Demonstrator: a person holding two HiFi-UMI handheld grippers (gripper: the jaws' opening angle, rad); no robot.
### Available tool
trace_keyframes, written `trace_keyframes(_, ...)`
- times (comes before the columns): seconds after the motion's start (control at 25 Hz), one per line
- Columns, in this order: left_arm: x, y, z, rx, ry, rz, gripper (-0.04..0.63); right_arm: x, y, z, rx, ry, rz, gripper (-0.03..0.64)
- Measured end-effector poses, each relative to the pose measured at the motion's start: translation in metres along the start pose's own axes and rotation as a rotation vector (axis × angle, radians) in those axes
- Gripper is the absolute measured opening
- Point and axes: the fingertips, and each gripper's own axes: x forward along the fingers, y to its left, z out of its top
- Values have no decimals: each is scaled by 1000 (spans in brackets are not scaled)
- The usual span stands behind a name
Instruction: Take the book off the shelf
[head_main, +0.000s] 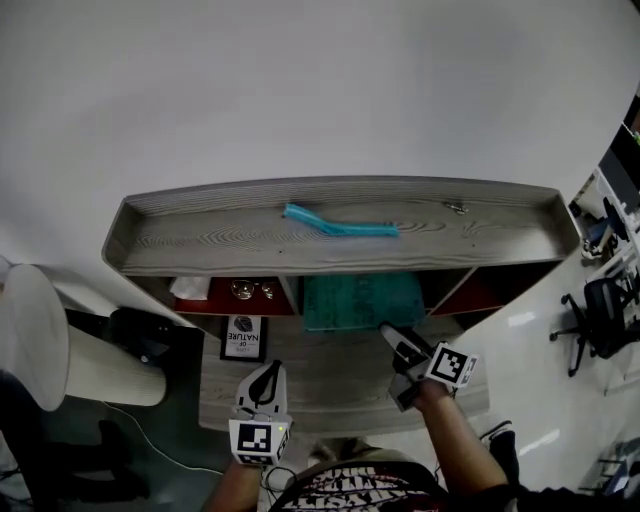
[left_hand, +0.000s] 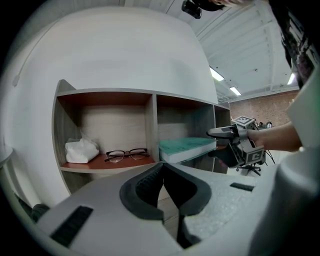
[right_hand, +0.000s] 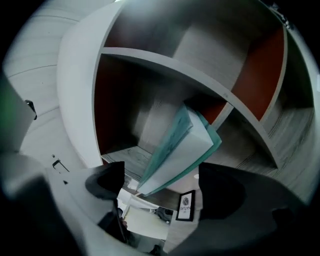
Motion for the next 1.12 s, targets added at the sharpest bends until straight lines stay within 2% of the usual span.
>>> trace_keyframes(0.04, 1, 1, -1, 2, 5, 3, 6, 3, -4, 1, 21, 2, -13, 460)
trace_keyframes(0.16, 1, 2, -3, 7, 16, 12, 6, 5, -27, -1, 83, 16, -141, 460)
trace_keyframes(0.28, 0, 3, -2, 10, 20, 18, 6, 20, -26, 5, 47, 15, -110, 444)
trace_keyframes(0.36, -2, 4, -3, 7, 24, 22, 6, 22, -28, 5, 38, 28, -130, 344)
trace_keyframes(0.4, -3, 5, -3, 9, 23, 23, 6, 22, -28, 5, 34, 35, -137, 324)
trace_keyframes(0.68, -11, 9, 1, 21, 11, 26, 6, 4, -25, 0, 47, 19, -167, 292)
trace_keyframes(0.84, -16, 6, 5, 31, 5, 15, 6, -10, -11, 3, 26, -16, -118, 264)
trace_keyframes(0.96, -20, 5, 7, 39, -1, 4, 6, -25, -6, 6, 15, -44, -125, 246)
trace_keyframes(1.12, -28, 2, 12, 43, -16, -6, 6, -36, 14, 7, -14, -55, -61, 233)
